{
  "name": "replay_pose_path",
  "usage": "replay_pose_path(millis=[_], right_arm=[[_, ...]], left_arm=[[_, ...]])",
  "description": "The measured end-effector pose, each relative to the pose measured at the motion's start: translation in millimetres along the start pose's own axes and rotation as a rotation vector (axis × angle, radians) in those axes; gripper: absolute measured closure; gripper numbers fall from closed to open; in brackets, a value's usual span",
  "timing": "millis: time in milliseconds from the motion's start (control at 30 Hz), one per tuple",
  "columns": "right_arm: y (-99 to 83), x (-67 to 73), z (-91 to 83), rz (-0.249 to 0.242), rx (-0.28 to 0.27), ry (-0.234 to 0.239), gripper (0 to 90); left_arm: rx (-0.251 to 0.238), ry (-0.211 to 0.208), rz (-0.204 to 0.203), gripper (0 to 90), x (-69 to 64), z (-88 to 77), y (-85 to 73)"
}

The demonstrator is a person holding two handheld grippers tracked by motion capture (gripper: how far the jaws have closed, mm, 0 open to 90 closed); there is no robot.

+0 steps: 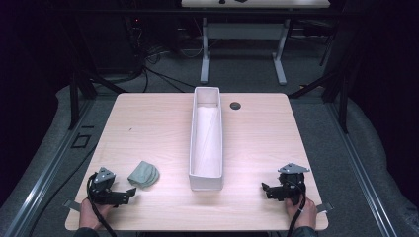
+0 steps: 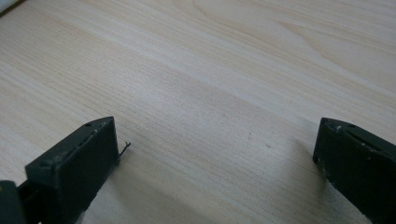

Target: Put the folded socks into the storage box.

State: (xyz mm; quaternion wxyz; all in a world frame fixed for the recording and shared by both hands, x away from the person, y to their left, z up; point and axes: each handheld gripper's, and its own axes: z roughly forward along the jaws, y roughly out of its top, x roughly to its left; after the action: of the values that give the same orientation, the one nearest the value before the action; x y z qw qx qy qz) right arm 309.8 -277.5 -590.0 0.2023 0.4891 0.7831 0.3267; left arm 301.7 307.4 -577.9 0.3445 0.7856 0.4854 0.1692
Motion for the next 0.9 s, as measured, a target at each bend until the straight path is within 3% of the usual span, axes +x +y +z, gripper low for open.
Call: replay_pose_path(millis=[333, 600, 633, 900], right_arm=[[0.4, -1.0, 0.6, -0.008, -0.001, 0.008, 0.0], [0.6, -1.4, 0.9, -0.013, -0.002, 0.01, 0.0], [0.6, -1.6, 0.9, -0.014, -0.002, 0.01, 0.0], [0.6, -1.5, 0.9, -0.013, -0.001, 0.01, 0.0]], left_arm=[[-0.005, -0.012, -0.032, 0.0, 4.0, -4.7, 37.2], [0.082, -0.026, -0.019, 0.5, -0.5, 9.8, 59.3], [0.124, -0.022, -0.006, 4.9, -2.1, 16.8, 62.6], [0.197, -0.021, -0.012, 26.4, -6.2, 33.5, 67.1]])
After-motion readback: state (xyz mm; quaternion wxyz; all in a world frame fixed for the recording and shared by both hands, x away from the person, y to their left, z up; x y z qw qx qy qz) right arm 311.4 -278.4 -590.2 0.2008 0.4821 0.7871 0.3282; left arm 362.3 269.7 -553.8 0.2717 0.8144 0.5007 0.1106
